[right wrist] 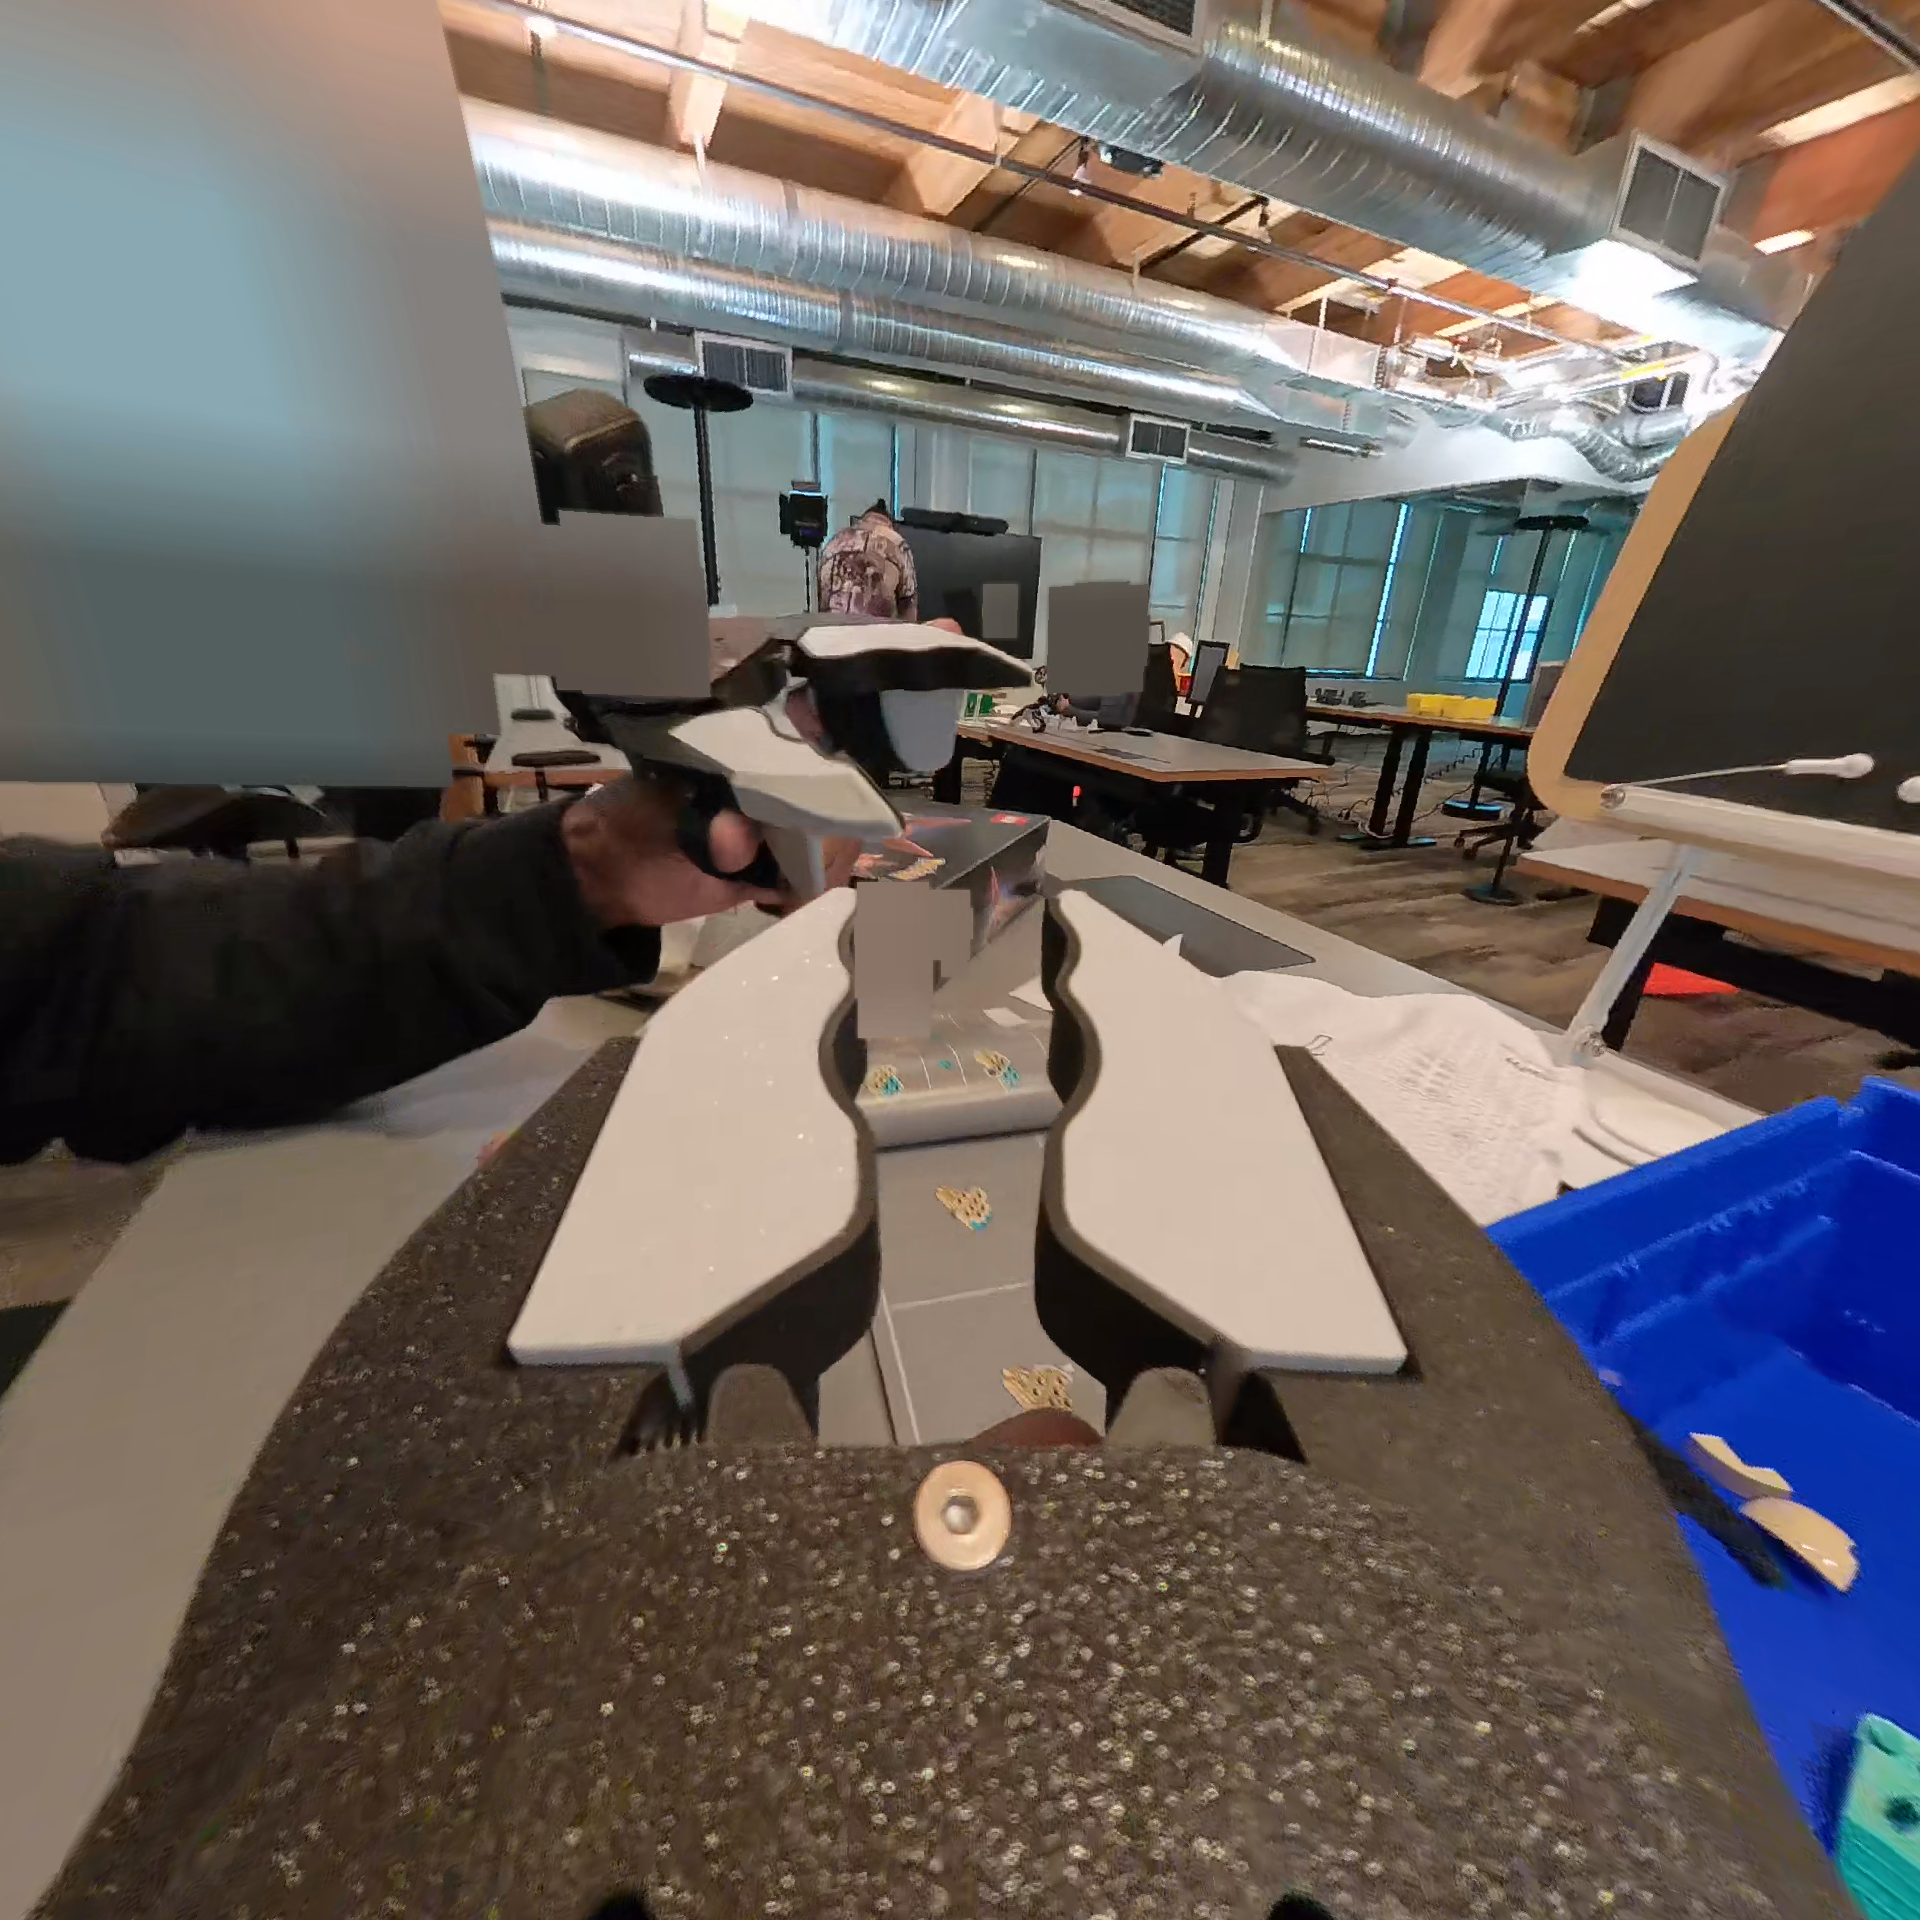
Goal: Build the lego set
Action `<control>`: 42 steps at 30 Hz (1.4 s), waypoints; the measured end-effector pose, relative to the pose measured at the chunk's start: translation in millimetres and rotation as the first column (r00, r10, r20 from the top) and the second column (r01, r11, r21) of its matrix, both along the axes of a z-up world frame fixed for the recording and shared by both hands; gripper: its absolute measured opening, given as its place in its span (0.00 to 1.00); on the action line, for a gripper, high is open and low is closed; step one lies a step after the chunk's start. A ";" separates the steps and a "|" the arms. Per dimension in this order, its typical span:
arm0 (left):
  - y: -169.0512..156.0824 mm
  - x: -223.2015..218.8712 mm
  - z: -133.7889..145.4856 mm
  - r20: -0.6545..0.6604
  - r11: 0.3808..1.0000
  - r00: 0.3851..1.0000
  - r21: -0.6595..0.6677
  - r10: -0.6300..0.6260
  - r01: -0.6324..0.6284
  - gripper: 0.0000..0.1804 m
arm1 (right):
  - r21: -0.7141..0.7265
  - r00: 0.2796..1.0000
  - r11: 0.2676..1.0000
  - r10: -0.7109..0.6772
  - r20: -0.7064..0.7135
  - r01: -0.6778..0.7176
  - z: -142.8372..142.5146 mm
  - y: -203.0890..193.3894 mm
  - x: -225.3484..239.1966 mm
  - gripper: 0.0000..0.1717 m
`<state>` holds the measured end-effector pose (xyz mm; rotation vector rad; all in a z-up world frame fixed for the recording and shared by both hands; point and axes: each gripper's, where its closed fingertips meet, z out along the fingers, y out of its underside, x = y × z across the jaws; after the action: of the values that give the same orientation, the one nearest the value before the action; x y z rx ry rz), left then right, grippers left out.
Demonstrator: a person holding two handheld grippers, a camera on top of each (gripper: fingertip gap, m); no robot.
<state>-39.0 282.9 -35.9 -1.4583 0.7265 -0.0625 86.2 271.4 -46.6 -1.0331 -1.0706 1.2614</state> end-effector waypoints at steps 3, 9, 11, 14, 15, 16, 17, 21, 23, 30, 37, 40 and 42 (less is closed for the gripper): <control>10.6 25.8 -34.6 -0.196 0.994 0.975 -0.033 -0.109 0.105 0.45 | 0.060 1.000 0.998 0.016 0.008 -0.017 -8.1 -6.2 7.7 0.18; 9.0 76.3 -116.1 -0.378 0.927 0.858 -0.279 -0.348 0.252 0.42 | -0.010 0.998 0.999 0.039 0.049 -0.039 -28.9 2.0 23.3 0.18; 9.0 84.1 -131.2 -0.403 0.901 0.827 -0.351 -0.392 0.256 0.42 | -0.066 0.997 0.997 0.042 0.064 -0.038 -39.1 8.2 26.7 0.16; 9.0 91.6 -147.7 -0.416 0.858 0.790 -0.447 -0.451 0.254 0.43 | -0.118 0.994 0.993 0.040 0.103 -0.028 -52.4 15.7 28.5 0.15; 9.1 92.8 -153.2 -0.422 0.845 0.777 -0.471 -0.467 0.252 0.43 | -0.127 0.992 0.992 0.040 0.119 -0.025 -55.7 17.1 28.4 0.15; 10.1 93.9 -158.1 -0.425 0.837 0.769 -0.486 -0.477 0.250 0.43 | -0.137 0.990 0.990 0.048 0.129 -0.030 -58.1 17.2 28.2 0.15; 10.9 95.4 -162.4 -0.422 0.831 0.767 -0.496 -0.484 0.252 0.43 | -0.145 0.990 0.989 0.047 0.136 -0.027 -60.0 17.7 28.2 0.14; 8.1 99.5 -176.9 -0.419 0.815 0.762 -0.529 -0.493 0.237 0.44 | -0.142 0.983 0.990 0.050 0.179 -0.024 -69.2 15.1 25.4 0.15; 10.3 96.1 -177.1 -0.453 0.832 0.760 -0.516 -0.467 0.204 0.44 | -0.130 0.980 0.991 0.047 0.193 -0.022 -70.9 13.6 24.5 0.15; 14.2 97.6 -176.5 -0.406 0.827 0.800 -0.531 -0.441 0.187 0.42 | -0.147 0.971 0.989 0.063 0.232 -0.029 -78.2 13.0 22.2 0.16; 13.8 96.7 -176.8 -0.390 0.818 0.806 -0.543 -0.445 0.189 0.42 | -0.148 0.968 0.988 0.069 0.242 -0.033 -79.8 12.1 22.2 0.16; 13.6 96.9 -176.8 -0.386 0.816 0.807 -0.546 -0.446 0.190 0.42 | -0.151 0.967 0.988 0.070 0.244 -0.033 -80.0 12.2 22.2 0.16; 13.6 96.8 -177.1 -0.385 0.814 0.807 -0.549 -0.447 0.190 0.41 | -0.152 0.967 0.988 0.070 0.244 -0.033 -80.1 12.3 22.2 0.16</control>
<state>57.8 296.5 -213.0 -1.8396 1.4824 -0.1493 108.3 283.7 -126.7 -1.3097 -1.2155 1.2910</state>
